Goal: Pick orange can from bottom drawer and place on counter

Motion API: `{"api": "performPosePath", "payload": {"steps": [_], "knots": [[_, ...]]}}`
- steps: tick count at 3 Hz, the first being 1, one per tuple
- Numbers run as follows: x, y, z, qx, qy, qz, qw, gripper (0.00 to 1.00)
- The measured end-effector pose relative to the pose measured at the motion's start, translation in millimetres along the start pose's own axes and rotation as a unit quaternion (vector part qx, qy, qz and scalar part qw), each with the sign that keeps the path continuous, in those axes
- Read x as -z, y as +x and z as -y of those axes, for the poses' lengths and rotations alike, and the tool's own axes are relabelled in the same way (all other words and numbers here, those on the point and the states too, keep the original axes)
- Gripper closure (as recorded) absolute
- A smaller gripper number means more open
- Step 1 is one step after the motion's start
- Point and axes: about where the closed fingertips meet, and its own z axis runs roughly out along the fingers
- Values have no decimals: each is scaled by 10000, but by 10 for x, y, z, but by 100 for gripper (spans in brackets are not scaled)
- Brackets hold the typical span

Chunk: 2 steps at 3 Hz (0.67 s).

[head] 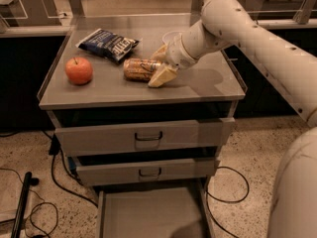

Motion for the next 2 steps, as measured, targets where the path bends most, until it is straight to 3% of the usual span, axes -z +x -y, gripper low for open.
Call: {"api": "performPosePath", "payload": {"steps": [2], "knots": [[-2,0,-1,0,-1,0,10000,0]]}}
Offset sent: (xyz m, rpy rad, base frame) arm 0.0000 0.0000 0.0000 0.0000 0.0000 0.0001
